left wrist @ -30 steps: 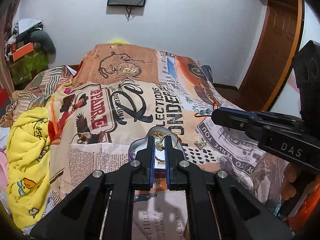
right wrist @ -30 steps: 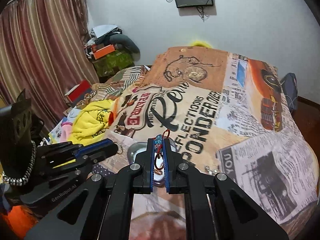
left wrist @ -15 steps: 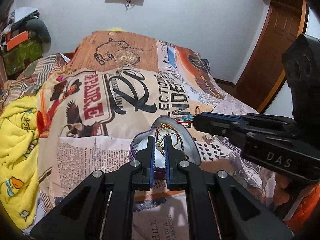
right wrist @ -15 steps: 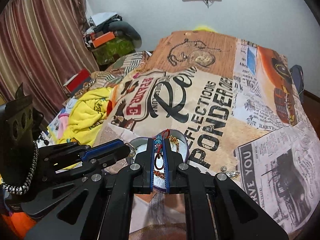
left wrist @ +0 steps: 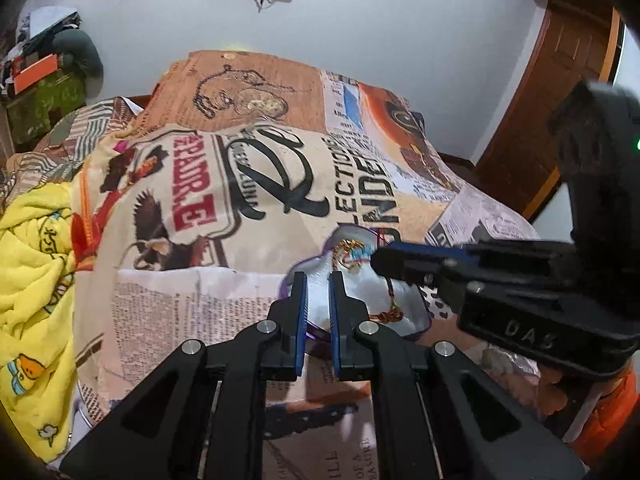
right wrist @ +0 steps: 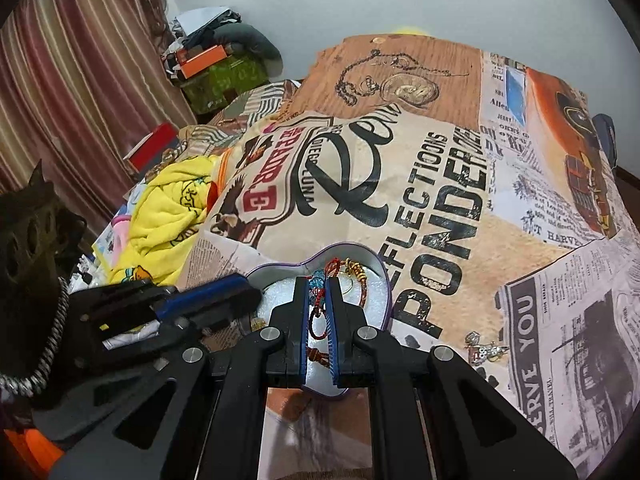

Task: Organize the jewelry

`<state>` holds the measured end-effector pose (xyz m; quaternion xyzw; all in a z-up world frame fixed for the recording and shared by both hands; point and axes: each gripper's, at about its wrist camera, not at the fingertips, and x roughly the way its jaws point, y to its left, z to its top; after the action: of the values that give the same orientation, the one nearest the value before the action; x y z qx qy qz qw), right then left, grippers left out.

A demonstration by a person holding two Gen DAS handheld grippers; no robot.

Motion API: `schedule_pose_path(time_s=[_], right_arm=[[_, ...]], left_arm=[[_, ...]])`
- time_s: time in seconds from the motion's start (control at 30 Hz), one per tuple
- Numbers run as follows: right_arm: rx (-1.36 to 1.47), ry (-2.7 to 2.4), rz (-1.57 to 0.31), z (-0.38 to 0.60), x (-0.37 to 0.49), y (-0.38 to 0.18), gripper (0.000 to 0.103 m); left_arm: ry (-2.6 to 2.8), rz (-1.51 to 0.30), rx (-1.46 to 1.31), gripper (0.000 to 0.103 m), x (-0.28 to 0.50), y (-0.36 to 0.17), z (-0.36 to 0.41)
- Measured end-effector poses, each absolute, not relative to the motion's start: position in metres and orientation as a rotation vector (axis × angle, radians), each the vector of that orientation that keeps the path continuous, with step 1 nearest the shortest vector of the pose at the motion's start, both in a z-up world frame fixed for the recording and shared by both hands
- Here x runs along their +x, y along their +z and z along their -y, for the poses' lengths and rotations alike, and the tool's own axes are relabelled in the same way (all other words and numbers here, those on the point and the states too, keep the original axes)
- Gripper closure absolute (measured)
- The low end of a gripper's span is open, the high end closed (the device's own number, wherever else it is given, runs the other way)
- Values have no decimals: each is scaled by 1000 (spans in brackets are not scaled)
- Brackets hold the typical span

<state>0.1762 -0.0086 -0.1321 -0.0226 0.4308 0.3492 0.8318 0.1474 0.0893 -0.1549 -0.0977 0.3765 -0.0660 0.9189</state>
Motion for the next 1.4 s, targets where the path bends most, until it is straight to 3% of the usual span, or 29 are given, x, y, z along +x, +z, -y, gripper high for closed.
schedule_pose_path(time_s=[0.23,0.5,0.67,0.77,1.4], right_arm=[[-99,747,-933,-1,173,-141,96],[-210,705,-923,-8,164,-140,94],[-226,677,-913,-4,160,-136,71],[-221,670,-902,1,156,-130,67],[-101,551,-853,86,155,-108,66]], left_arm=[[-79,-753,-182,96,139,-146,-100],[-13,-782,-187,85,129,-151,-112],[7,-787,-182,80,121,-148,-115],[19,-786,-167,76,115,-143,-113],[-80,-755,-121,71,130,-116,-46]])
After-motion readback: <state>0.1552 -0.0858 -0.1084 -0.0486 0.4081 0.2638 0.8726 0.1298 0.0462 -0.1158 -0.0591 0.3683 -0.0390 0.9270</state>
